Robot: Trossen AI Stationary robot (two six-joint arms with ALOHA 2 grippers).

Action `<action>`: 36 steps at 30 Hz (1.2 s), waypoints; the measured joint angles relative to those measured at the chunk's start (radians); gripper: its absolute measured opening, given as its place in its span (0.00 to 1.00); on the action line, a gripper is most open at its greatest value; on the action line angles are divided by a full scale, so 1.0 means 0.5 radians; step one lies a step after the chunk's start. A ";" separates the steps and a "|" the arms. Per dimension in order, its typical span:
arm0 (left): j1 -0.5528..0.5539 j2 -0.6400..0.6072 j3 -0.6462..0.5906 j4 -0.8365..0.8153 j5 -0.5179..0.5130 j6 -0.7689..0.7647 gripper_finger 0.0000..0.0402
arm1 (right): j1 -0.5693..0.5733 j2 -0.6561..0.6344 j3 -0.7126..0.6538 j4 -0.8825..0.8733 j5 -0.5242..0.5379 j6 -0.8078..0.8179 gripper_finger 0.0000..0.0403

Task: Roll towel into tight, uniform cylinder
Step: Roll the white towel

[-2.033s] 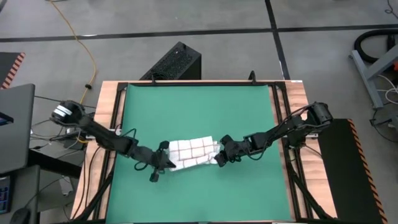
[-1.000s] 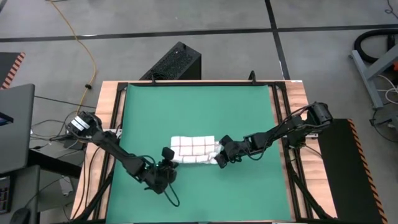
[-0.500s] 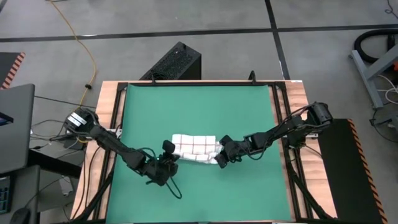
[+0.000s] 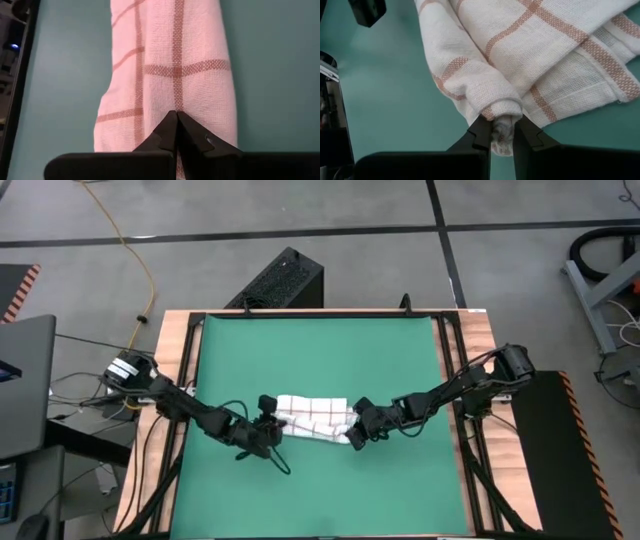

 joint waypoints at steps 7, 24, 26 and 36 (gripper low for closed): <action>0.112 -0.004 -0.150 0.130 0.114 -0.100 0.00 | 0.001 0.000 0.000 0.000 -0.001 0.006 0.13; 0.138 -0.002 -0.206 0.205 0.212 -0.102 0.00 | 0.069 -0.047 -0.002 -0.074 0.286 -0.170 0.32; 0.138 -0.002 -0.206 0.202 0.215 -0.102 0.00 | 0.072 -0.074 -0.002 -0.131 0.301 -0.190 0.32; 0.138 -0.001 -0.207 0.185 0.225 -0.105 0.00 | 0.083 -0.297 -0.011 -0.533 0.495 -0.270 0.31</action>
